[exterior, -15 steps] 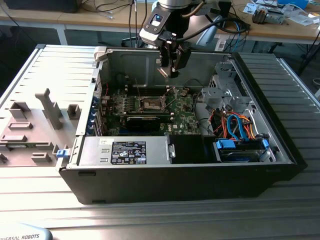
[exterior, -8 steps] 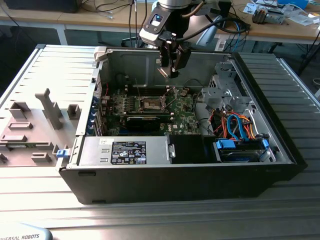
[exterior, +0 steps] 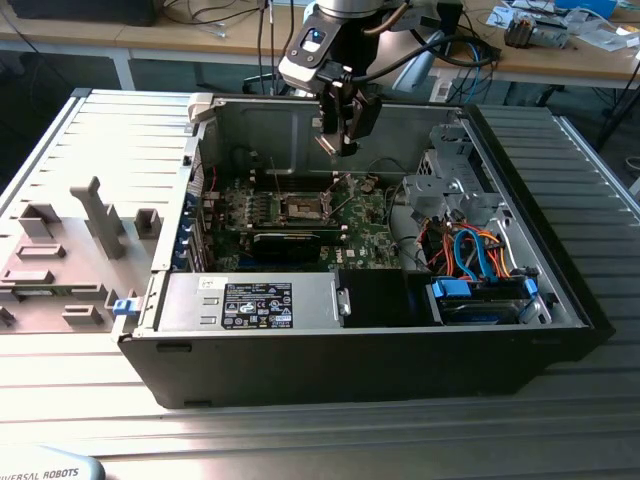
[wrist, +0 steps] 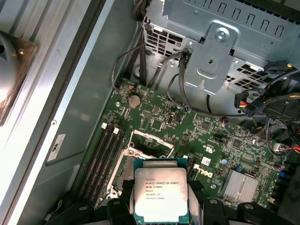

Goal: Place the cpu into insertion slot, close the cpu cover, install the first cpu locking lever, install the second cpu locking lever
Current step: 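Place the cpu into insertion slot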

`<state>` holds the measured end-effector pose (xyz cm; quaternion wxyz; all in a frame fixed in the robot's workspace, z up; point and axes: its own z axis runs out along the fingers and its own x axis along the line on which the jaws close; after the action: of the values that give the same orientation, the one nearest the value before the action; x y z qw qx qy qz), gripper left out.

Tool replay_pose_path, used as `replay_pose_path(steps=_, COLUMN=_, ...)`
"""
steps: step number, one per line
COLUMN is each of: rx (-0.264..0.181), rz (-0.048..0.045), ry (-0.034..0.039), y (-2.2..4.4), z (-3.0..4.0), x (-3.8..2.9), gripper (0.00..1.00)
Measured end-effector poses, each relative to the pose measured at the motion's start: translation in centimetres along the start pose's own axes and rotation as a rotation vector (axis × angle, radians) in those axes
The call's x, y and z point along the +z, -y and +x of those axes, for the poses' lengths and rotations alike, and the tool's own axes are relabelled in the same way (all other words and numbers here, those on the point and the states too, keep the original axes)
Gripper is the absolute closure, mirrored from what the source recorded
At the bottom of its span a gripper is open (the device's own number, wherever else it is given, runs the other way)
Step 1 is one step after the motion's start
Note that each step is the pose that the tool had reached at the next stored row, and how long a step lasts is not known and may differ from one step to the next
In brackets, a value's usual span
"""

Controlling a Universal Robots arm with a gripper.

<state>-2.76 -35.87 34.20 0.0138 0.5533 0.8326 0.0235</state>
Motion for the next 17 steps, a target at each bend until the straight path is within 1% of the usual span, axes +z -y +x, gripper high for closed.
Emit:
replay_pose_path(steps=7, rx=0.001, rz=0.0001, ry=0.0001, y=0.0, z=0.0, x=0.0, gripper=0.46)
replay_pose_path(steps=17, rx=0.034, rz=-0.0001, ry=0.0019, y=0.0, z=0.0, x=0.01, gripper=0.46)
